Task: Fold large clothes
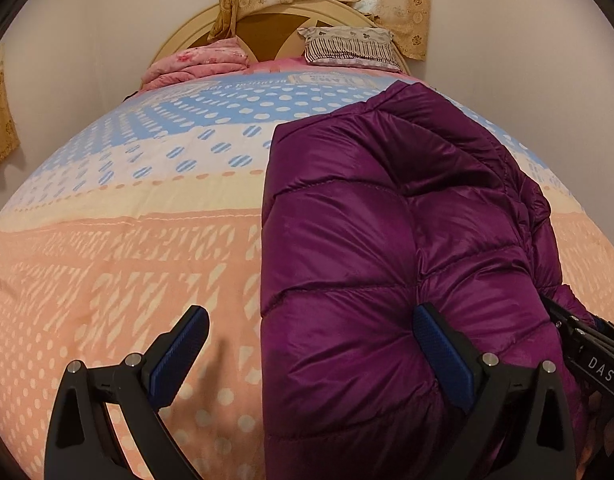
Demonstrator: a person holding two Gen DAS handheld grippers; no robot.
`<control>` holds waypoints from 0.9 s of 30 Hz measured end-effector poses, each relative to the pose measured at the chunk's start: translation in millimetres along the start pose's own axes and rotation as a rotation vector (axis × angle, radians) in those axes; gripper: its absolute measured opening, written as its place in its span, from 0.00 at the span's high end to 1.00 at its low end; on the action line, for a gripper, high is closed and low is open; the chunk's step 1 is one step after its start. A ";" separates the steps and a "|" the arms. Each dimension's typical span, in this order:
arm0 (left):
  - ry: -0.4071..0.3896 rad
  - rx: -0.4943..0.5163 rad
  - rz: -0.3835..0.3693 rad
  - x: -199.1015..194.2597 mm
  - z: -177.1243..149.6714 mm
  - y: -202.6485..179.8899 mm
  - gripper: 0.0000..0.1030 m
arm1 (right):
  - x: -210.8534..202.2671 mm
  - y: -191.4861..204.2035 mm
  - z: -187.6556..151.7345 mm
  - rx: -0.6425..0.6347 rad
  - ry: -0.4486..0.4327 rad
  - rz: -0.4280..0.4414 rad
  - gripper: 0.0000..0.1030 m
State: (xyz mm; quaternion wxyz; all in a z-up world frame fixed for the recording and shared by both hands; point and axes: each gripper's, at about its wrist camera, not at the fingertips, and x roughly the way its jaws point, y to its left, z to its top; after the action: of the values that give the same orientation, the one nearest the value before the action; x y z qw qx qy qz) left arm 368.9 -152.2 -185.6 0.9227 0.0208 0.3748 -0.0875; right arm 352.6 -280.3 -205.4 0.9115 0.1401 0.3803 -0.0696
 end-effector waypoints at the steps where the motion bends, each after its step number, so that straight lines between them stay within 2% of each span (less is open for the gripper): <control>1: 0.002 -0.001 -0.005 0.5 -0.2 -0.1 0.01 | 0.3 0.0 0.4 0.000 0.001 0.003 0.28; 7: 0.014 0.000 -0.035 6.0 2.7 1.0 0.01 | 0.5 -2.1 -0.4 0.003 0.008 0.028 0.29; 13: 0.023 0.006 -0.071 9.1 4.5 0.4 0.01 | 4.0 -0.9 0.9 -0.015 0.016 0.085 0.41; 18: 0.047 -0.013 -0.146 15.4 6.9 5.5 0.03 | 5.3 1.2 0.2 -0.026 0.025 0.114 0.48; 20: 0.047 -0.012 -0.185 16.4 8.0 4.9 0.09 | 5.9 1.9 0.0 -0.027 0.028 0.122 0.50; 21: 0.043 -0.006 -0.202 15.9 7.9 4.0 0.15 | 6.0 2.2 -0.1 -0.028 0.027 0.127 0.51; 24: 0.026 0.024 -0.221 11.8 7.6 -1.0 0.26 | 3.5 6.3 -1.7 -0.045 0.018 0.156 0.63; 26: 0.009 0.043 -0.214 6.8 7.9 -4.4 0.38 | 0.7 8.2 -2.5 -0.053 0.005 0.164 0.71; 27: -0.013 0.064 -0.201 0.7 8.0 -7.0 0.48 | -2.2 8.0 -3.1 -0.053 -0.007 0.168 0.72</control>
State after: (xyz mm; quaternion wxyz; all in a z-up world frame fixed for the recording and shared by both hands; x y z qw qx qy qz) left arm 373.7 -160.0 -180.2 0.9105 0.0121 0.3662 -0.1916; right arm 350.8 -271.7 -204.3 0.9189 0.1468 0.3658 0.0167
